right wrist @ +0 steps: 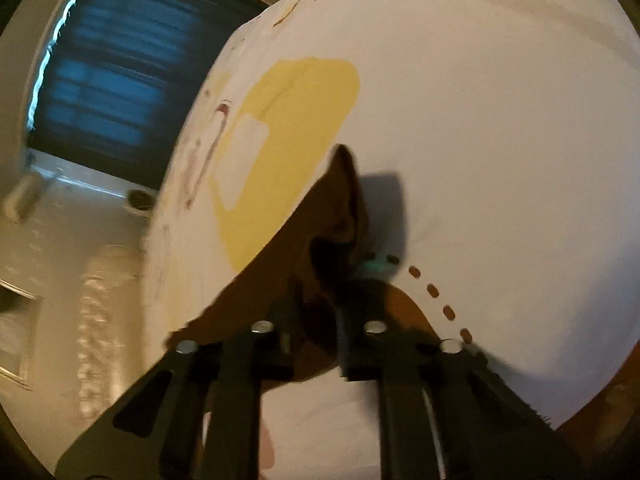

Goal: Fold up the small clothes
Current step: 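Carry the sleeve across the sweater body with the right gripper and lay it down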

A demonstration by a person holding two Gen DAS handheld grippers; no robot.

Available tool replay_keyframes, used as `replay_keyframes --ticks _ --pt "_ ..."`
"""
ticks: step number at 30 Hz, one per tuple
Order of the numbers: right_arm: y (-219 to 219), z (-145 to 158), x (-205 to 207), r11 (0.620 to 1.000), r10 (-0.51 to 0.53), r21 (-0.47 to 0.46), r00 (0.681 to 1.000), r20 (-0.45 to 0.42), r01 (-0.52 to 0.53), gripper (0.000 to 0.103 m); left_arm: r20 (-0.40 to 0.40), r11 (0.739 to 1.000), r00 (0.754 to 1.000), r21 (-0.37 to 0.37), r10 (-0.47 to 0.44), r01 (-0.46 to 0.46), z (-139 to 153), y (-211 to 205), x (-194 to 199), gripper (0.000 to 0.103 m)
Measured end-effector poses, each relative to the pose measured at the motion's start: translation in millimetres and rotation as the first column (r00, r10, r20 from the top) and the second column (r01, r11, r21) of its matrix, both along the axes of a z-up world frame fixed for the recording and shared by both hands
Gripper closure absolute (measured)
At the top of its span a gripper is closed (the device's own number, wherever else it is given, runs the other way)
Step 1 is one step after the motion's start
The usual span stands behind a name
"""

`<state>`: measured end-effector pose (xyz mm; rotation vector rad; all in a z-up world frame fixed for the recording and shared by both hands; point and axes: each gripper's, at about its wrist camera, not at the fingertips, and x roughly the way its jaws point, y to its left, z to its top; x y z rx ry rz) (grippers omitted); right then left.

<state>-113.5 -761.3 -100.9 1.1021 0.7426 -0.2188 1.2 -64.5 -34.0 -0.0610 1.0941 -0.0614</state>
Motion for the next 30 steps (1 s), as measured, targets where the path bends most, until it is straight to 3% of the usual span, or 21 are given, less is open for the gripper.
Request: replay_keyframes --ticks 3,5,9,12,17,23,25,30 --pt "-11.6 9.5 -20.2 0.988 -0.156 0.015 0.987 0.033 0.156 0.096 0.010 1.000 1.000 0.001 0.005 -0.005 3.9 8.1 0.8 0.004" --pt "-8.9 18.8 -29.5 0.981 -0.193 0.032 0.979 0.058 0.192 0.096 0.025 1.000 1.000 -0.001 0.012 -0.012 7.2 16.6 1.7 0.004" --pt "27.9 65.5 -19.9 0.995 -0.097 -0.012 0.980 0.173 0.100 0.096 0.040 0.999 0.999 0.005 0.036 -0.037 10.2 32.9 3.6 0.004" --pt "68.2 110.0 -3.6 0.999 0.013 -0.045 0.963 0.271 -0.001 0.096 0.052 0.998 0.997 0.006 0.062 -0.063 13.0 47.6 2.8 0.004" --pt "162.8 174.7 40.2 0.973 0.227 -0.117 0.898 0.377 -0.197 0.096 0.049 0.998 0.997 -0.001 0.064 -0.064 15.6 73.2 -1.9 0.004" --pt "309.1 197.7 90.8 0.878 0.477 -0.178 0.787 0.391 -0.444 0.096 0.087 0.999 0.995 0.009 0.053 -0.054 24.9 104.9 -15.1 0.004" --pt "366.3 195.2 135.0 0.829 0.558 -0.210 0.749 0.356 -0.518 0.096 0.093 0.999 0.994 0.003 0.052 -0.052 26.1 113.7 -19.2 0.004" --pt "479.1 176.8 158.5 0.717 0.697 -0.255 0.671 0.253 -0.649 0.096 0.097 0.998 0.994 -0.022 0.053 -0.051 24.6 134.4 -25.1 0.004"
